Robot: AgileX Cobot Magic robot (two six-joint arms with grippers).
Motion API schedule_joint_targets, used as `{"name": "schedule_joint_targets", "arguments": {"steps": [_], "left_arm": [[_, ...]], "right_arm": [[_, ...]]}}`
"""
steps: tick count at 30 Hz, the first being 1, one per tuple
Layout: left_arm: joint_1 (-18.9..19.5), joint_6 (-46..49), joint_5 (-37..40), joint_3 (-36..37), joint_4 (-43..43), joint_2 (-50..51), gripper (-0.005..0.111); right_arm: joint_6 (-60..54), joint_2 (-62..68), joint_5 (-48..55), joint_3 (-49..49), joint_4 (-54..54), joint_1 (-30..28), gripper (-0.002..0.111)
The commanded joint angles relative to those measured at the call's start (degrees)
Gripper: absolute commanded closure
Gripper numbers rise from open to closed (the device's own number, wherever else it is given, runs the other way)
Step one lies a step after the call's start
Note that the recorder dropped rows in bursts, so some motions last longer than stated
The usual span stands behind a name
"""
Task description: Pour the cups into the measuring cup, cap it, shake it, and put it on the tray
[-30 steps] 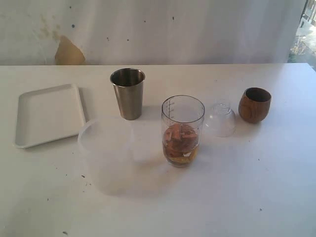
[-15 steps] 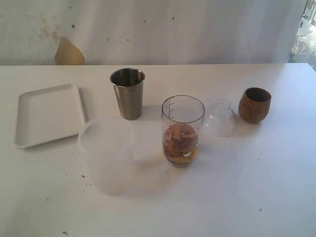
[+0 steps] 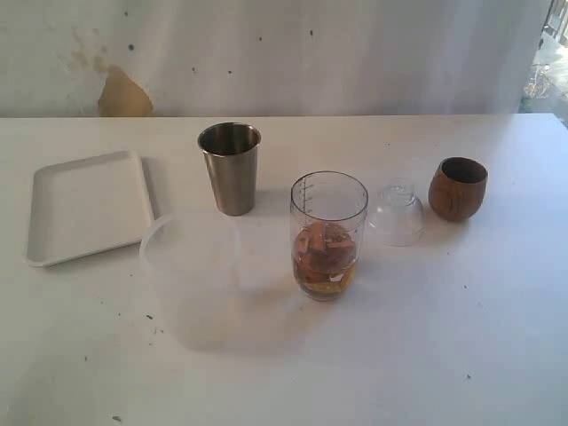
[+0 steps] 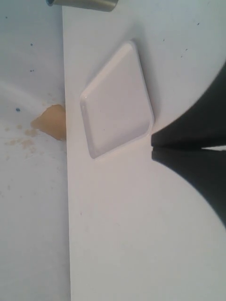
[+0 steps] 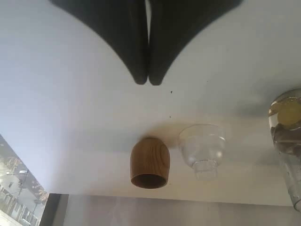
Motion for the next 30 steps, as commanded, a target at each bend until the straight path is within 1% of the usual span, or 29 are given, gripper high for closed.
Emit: {"name": "schedule_joint_targets", "arguments": {"steps": [1, 4, 6, 12, 13, 15, 16, 18, 21, 24, 26, 27, 29, 30], "left_arm": [[0.01, 0.01, -0.33, 0.27, -0.28, -0.24, 0.107], [0.01, 0.01, -0.33, 0.27, -0.28, -0.24, 0.107], [0.01, 0.01, -0.33, 0.27, -0.28, -0.24, 0.107], [0.01, 0.01, -0.33, 0.27, -0.28, -0.24, 0.107], [0.01, 0.01, -0.33, 0.27, -0.28, -0.24, 0.107], [0.01, 0.01, -0.33, 0.27, -0.28, -0.24, 0.107], [0.01, 0.01, -0.33, 0.27, -0.28, -0.24, 0.107], [0.01, 0.01, -0.33, 0.27, -0.28, -0.24, 0.107], [0.01, 0.01, -0.33, 0.27, -0.28, -0.24, 0.107], [0.01, 0.01, -0.33, 0.27, -0.28, -0.24, 0.107], [0.01, 0.01, -0.33, 0.27, -0.28, -0.24, 0.107], [0.01, 0.01, -0.33, 0.27, -0.28, -0.24, 0.107], [0.01, 0.01, -0.33, 0.27, -0.28, -0.24, 0.107], [0.01, 0.01, -0.33, 0.27, -0.28, -0.24, 0.107]], "right_arm": [[-1.50, -0.19, -0.61, 0.36, -2.94, 0.00, 0.108], [-1.12, -0.19, -0.45, 0.36, -2.47, 0.00, 0.108], [-1.12, -0.19, -2.82, 0.36, -3.84, 0.00, 0.108], [-0.77, -0.19, -22.00, 0.36, -3.37, 0.00, 0.108], [-0.77, -0.19, -27.51, 0.36, -3.37, 0.00, 0.108], [3.55, -0.19, -35.63, 0.36, -2.85, 0.00, 0.108], [11.10, -0.19, -39.51, 0.36, -2.70, 0.00, 0.108], [19.71, -0.19, -43.63, 0.36, -2.70, 0.00, 0.108], [21.73, 0.28, -48.99, 0.36, -4.74, 0.00, 0.108], [21.83, 2.68, -49.81, -0.78, -5.57, 0.00, 0.108], [22.70, 6.04, -48.26, -3.10, -5.57, 0.00, 0.104], [22.70, 8.23, -46.86, -4.63, -5.57, 0.00, 0.098], [22.70, 12.72, -46.36, -7.21, -7.70, 0.00, 0.081], [23.36, 15.40, -46.36, -8.71, -9.76, 0.00, 0.069]]}}
